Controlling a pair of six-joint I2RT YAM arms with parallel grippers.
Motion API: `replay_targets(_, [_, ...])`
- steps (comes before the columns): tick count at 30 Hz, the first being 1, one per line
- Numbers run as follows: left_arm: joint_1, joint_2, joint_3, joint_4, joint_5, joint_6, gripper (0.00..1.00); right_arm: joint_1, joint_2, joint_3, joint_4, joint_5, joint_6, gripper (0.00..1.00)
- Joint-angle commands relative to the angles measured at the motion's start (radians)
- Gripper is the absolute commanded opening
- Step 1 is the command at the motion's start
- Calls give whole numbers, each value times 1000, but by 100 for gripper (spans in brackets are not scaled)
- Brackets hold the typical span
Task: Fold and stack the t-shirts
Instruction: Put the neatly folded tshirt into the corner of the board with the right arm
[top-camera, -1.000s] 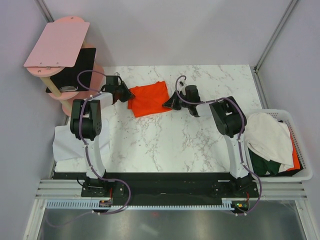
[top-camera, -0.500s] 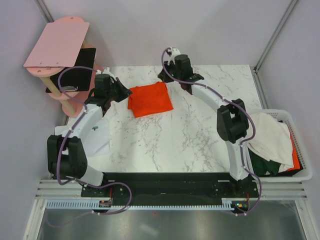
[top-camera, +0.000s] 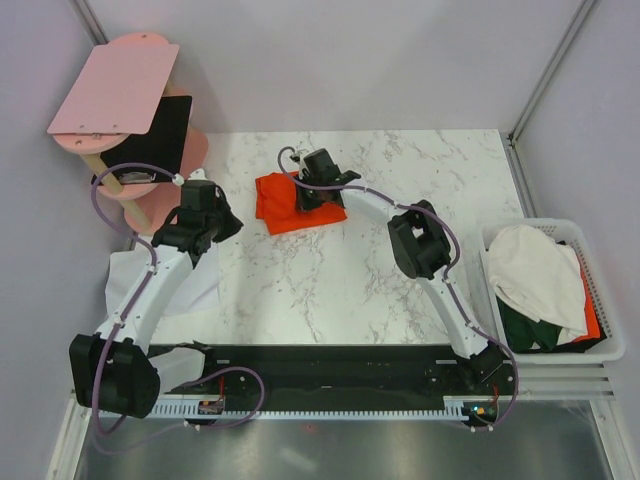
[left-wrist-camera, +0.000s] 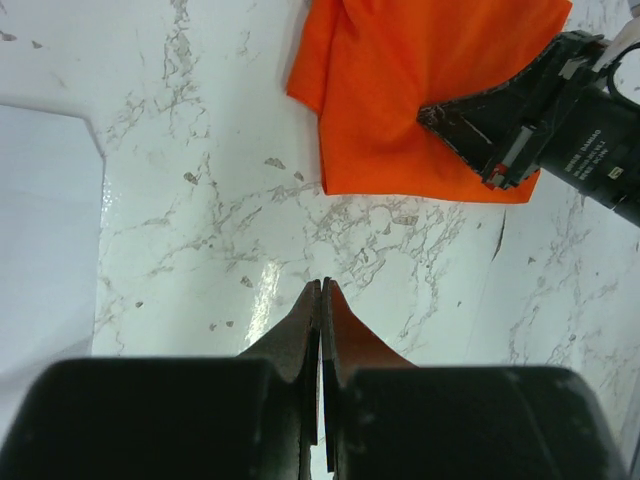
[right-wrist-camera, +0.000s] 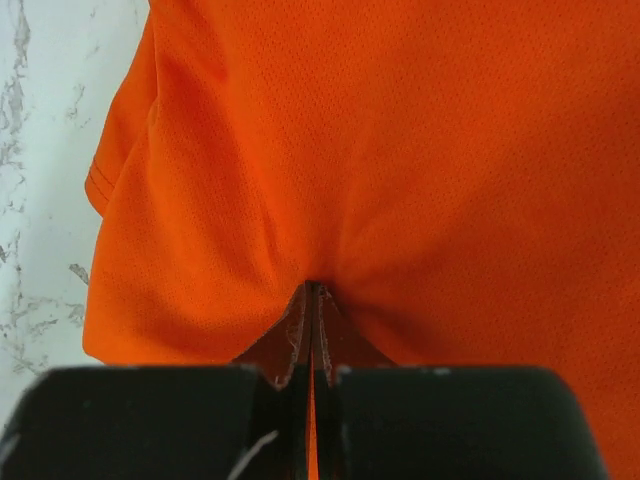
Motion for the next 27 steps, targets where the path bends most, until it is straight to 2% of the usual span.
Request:
replay_targets(1, [-2, -30, -10, -32, -41, 15, 2, -4, -16, -5, -8, 41, 3, 0])
replay_targets(5, [-2, -40, -16, -43, -34, 16, 2, -5, -15, -37, -34, 131, -8, 0])
replay_targets(11, [-2, -72, -36, -48, -20, 15, 21, -36, 19, -48, -114, 277, -8, 0])
replay_targets(14, [-3, -90, -39, -52, -18, 19, 24, -79, 12, -96, -121, 295, -2, 0])
replay_targets(23, [-5, -93, -45, -57, -4, 24, 24, -238, -62, -265, -114, 343, -5, 0])
replay_targets(27, [-9, -92, -50, -55, -3, 25, 24, -286, -105, -319, -82, 282, -3, 0])
